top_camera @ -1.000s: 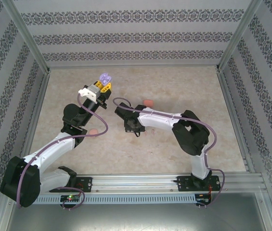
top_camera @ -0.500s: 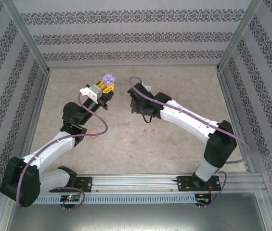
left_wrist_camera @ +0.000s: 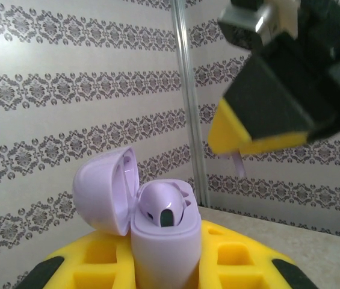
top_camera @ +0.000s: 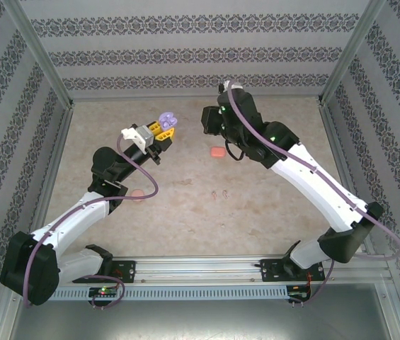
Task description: Insert wireless bluetooth earbuds into charging case
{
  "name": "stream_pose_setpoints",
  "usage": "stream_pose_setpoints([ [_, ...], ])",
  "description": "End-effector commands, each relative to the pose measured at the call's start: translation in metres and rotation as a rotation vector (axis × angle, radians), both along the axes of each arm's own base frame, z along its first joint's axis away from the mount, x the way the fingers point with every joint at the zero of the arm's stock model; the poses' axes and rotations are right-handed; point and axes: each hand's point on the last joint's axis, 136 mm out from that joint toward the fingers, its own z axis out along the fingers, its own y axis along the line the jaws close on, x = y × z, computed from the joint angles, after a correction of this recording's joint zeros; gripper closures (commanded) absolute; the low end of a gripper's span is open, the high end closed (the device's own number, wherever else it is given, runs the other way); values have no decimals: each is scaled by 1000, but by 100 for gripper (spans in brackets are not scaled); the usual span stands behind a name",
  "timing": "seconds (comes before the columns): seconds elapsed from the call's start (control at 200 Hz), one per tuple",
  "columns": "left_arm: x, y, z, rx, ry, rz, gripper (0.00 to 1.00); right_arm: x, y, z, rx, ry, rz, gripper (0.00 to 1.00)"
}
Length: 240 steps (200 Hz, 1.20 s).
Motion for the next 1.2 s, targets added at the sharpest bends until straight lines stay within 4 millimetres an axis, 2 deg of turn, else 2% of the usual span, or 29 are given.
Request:
stream_pose_setpoints([
  [0.0, -6, -10, 11, 1, -20, -61, 100, -6, -2, 38, 37, -101, 32, 81],
  [0.19, -5, -21, 8, 15, -8, -95, 100, -15, 7, 57, 60, -162, 77, 81],
  [0.415, -5, -35, 6, 31, -6, -135, 100, -25, 24, 61, 51, -199, 138, 81],
  [0.744, -7, -46, 7, 44, -12, -162, 100, -27, 41, 43, 56, -176, 174, 80],
  [1.194, -7, -48, 7, 52, -20, -158, 100, -30, 58, 19, 62, -119, 207, 81],
])
